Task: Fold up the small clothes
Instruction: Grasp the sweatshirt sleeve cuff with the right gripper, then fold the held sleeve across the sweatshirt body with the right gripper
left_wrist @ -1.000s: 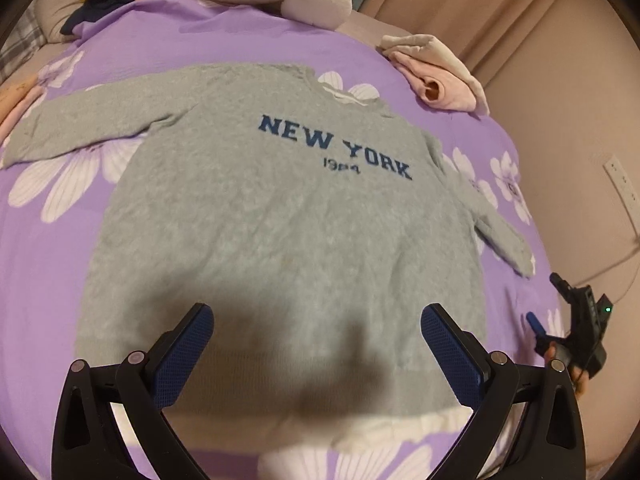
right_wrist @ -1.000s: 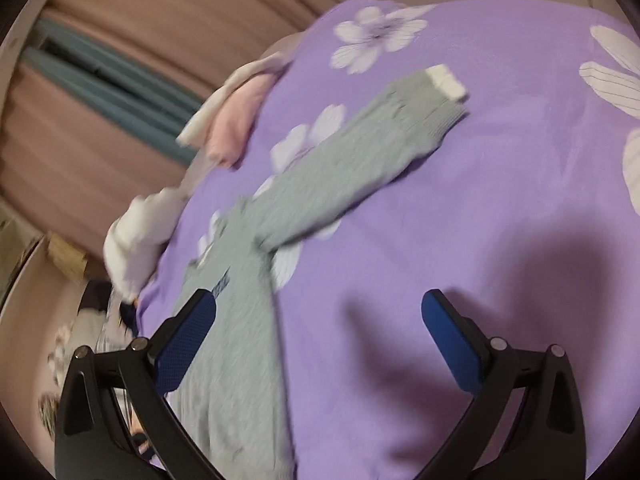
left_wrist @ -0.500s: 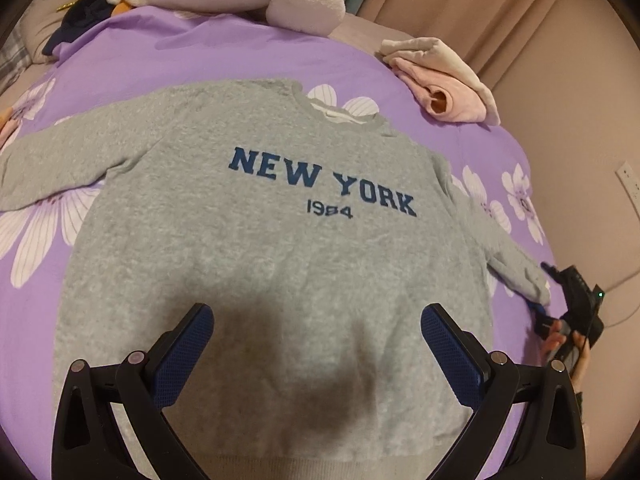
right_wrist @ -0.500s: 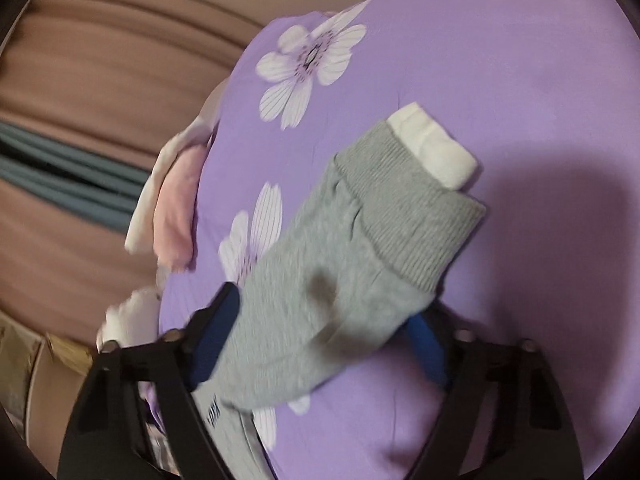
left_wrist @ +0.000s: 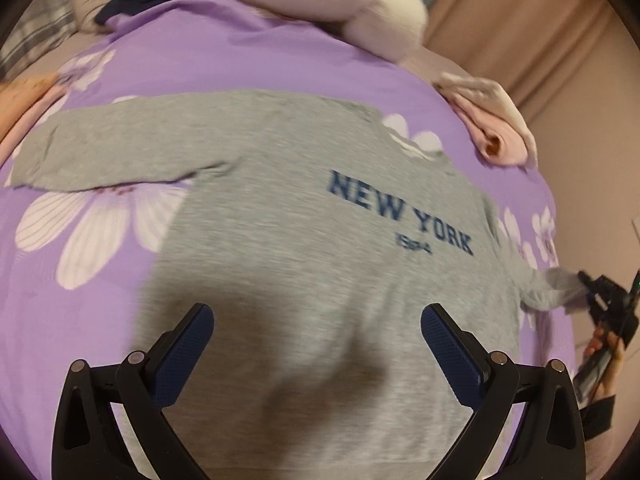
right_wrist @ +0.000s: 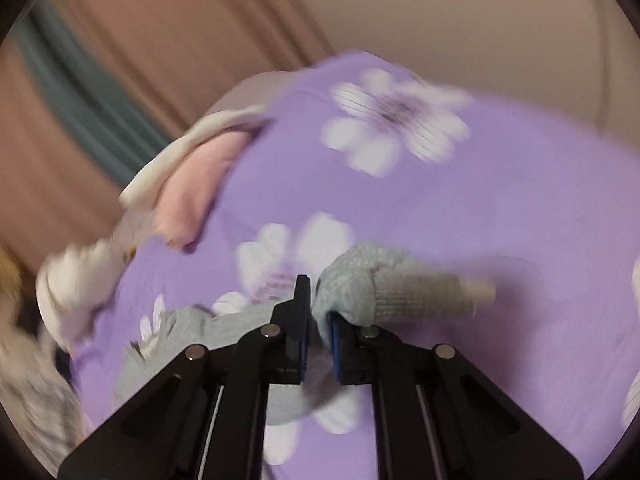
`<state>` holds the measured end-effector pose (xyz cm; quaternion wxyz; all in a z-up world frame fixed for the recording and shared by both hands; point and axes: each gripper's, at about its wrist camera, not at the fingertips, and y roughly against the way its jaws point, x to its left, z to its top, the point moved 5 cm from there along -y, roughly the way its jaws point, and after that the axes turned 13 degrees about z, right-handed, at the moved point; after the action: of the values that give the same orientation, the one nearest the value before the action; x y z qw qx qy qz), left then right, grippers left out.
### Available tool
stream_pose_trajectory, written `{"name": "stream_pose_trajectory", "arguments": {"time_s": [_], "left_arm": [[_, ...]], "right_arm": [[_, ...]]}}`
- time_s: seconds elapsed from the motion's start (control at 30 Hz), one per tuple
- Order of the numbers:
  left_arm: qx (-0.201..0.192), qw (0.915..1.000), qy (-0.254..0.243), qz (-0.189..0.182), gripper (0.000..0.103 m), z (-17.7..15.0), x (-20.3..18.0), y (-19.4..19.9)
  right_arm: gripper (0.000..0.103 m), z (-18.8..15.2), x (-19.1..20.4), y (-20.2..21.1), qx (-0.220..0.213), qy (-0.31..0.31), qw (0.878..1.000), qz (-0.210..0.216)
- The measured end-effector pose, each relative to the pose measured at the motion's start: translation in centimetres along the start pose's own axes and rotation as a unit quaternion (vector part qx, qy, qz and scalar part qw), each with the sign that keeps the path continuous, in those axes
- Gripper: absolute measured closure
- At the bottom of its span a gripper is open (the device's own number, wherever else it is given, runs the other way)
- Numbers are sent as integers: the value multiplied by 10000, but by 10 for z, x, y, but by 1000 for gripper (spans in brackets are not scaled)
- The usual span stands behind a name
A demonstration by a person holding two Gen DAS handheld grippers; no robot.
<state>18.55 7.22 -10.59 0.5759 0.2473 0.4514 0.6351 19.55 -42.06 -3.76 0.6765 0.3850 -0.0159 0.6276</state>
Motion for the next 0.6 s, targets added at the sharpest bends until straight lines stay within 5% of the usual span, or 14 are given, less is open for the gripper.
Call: {"name": "stream_pose_trajectory", "arguments": {"time_s": [0.17, 0.3, 0.47, 0.53, 0.6], "left_arm": [[46, 9995, 298, -9, 1, 1, 33, 0], [36, 9987, 501, 41, 1, 1, 58, 0], [45, 9976, 682, 146, 1, 2, 84, -1], [57, 9969, 757, 227, 1, 3, 93, -3], [79, 9963, 830, 224, 1, 4, 99, -3]], "right_arm": [[93, -10, 116, -22, 189, 1791, 9834, -210], [93, -55, 189, -56, 427, 3054, 9507, -335], [94, -153, 238, -107, 1049, 4704, 8746, -531], [87, -199, 239, -124, 1459, 5338, 8299, -709], [53, -234, 231, -132, 1700, 5923, 7824, -898]]}}
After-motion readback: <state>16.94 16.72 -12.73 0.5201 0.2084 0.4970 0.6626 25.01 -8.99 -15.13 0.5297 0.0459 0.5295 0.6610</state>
